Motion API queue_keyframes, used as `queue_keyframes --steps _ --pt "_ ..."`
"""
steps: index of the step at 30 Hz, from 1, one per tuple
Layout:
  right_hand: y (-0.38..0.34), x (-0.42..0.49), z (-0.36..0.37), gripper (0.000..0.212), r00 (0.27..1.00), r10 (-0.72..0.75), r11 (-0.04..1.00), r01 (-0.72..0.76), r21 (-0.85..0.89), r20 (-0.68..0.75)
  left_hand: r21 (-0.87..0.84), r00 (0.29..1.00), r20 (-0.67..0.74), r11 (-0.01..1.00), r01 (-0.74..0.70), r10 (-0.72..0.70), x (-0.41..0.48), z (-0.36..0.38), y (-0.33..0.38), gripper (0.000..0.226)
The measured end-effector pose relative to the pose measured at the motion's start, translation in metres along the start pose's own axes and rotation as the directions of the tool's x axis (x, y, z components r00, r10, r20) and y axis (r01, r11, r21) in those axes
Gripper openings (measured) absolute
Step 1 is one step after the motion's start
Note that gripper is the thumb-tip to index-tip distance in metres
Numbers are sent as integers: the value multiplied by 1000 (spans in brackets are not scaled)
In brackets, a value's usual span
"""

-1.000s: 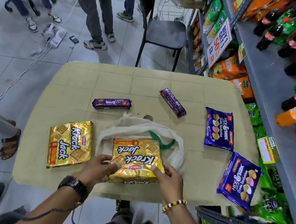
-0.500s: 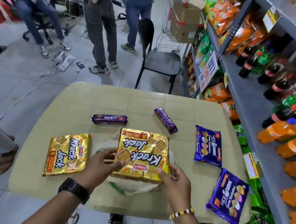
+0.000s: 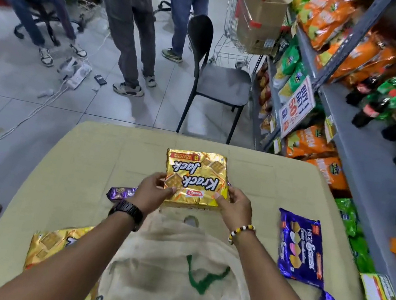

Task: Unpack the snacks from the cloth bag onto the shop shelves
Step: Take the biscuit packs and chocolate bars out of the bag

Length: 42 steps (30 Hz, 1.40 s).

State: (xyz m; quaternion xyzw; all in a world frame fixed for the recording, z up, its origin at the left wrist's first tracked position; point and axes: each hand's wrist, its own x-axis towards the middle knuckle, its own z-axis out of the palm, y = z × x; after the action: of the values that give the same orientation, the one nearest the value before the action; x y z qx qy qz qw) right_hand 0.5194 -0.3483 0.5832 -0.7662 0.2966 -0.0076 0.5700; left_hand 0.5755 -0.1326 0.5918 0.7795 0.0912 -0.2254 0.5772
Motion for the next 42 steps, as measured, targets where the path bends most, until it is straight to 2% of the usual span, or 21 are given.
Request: queue_keyframes --steps 5,10,14,20,23,26,29,33,37,42 --pt "5 86 43 21 999 41 993 -38 -112 26 128 1000 -3 991 30 -30 100 -10 -13 51" --pt "14 122 73 27 996 75 968 -60 -243 53 165 996 6 982 92 -94 151 -12 -29 48" --pt "28 136 94 27 990 110 921 -68 -384 86 276 992 9 954 117 -125 169 -16 -53 50" --pt "34 136 97 23 976 161 841 -57 -538 148 456 998 -6 888 55 -58 166 -18 -55 55" --pt "30 122 83 27 978 126 872 -30 -489 165 513 999 -32 858 25 -10 153 -16 -44 54" --pt "33 91 57 31 987 88 906 -22 -423 136 530 991 -75 847 -53 109 130 -6 -36 49" --pt "43 44 14 39 991 92 930 -52 -363 93 498 968 13 838 -222 249 99 22 -30 40" --pt "76 -13 -53 31 991 131 939 -137 -317 -40 427 929 256 831 -357 268 54 74 -24 37" --pt "113 -57 -124 29 967 198 924 -238 -298 -159 361 837 498 822 -440 229 15 137 -19 31" --pt "151 -94 -204 30 932 248 908 -318 -272 -263 387 757 650 825 -411 72 -26 211 -15 29"
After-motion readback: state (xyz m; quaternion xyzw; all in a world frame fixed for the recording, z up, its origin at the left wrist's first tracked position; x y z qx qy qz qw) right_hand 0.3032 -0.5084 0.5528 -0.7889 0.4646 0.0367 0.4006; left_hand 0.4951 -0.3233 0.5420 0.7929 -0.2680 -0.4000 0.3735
